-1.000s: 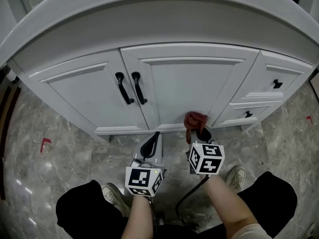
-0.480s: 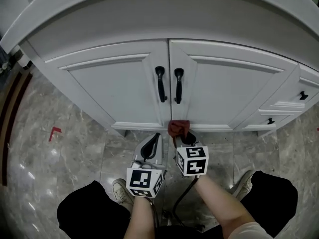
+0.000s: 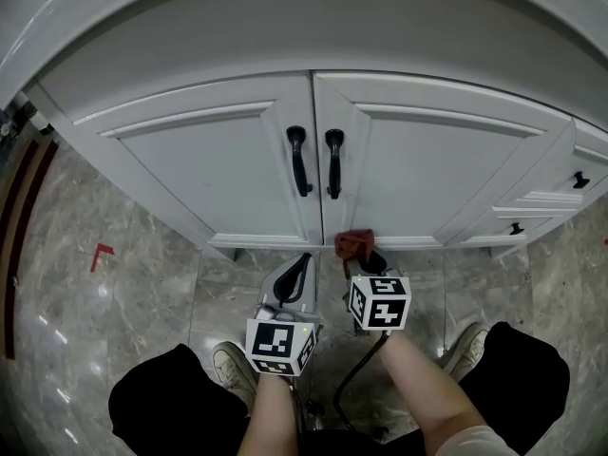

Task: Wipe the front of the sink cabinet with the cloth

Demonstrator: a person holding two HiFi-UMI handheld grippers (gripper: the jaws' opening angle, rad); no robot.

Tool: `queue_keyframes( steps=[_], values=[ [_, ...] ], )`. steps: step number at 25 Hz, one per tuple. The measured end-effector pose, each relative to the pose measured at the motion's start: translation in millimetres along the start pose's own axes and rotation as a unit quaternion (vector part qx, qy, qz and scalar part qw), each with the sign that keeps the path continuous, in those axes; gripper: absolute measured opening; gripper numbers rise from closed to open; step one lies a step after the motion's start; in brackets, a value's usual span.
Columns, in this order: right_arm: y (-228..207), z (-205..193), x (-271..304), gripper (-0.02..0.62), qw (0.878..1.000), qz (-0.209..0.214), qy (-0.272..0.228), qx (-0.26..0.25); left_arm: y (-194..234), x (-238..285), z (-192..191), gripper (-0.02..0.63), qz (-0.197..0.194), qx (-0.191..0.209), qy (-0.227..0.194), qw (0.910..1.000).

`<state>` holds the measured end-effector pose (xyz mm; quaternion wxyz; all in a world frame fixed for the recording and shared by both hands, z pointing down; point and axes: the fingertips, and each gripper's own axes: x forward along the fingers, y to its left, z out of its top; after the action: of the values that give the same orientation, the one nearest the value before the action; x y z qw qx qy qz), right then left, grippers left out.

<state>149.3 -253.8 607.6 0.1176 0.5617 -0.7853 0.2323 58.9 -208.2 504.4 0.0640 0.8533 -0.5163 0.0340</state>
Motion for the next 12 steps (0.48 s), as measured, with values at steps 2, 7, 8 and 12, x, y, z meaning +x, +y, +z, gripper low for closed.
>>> queue_keyframes(
  steps=[2,7,8,12],
  values=[
    [-18.6,-0.3,-5.2,0.085,1.000,-0.011,0.001,0.009,-9.7,5.9,-2.6,0.000,-0.009,0.001,0.003,1.0000],
    [-58.9,3.7,-23.0,0.086,0.999,-0.034,-0.001,0.013,-34.3,22.6,-4.7,0.000,-0.028,-0.002,0.005,0.9996],
    [-68.0,4.4,-27.0,0.087,0.999,-0.041,-0.002,0.015,-40.6,26.0,-5.2,0.000,-0.034,-0.001,0.006,0.9994],
    [-100.3,8.1,-41.8,0.086,0.997,-0.068,-0.005,0.023,-66.2,37.3,-8.9,0.000,-0.059,0.020,0.018,0.9979]
  ],
)
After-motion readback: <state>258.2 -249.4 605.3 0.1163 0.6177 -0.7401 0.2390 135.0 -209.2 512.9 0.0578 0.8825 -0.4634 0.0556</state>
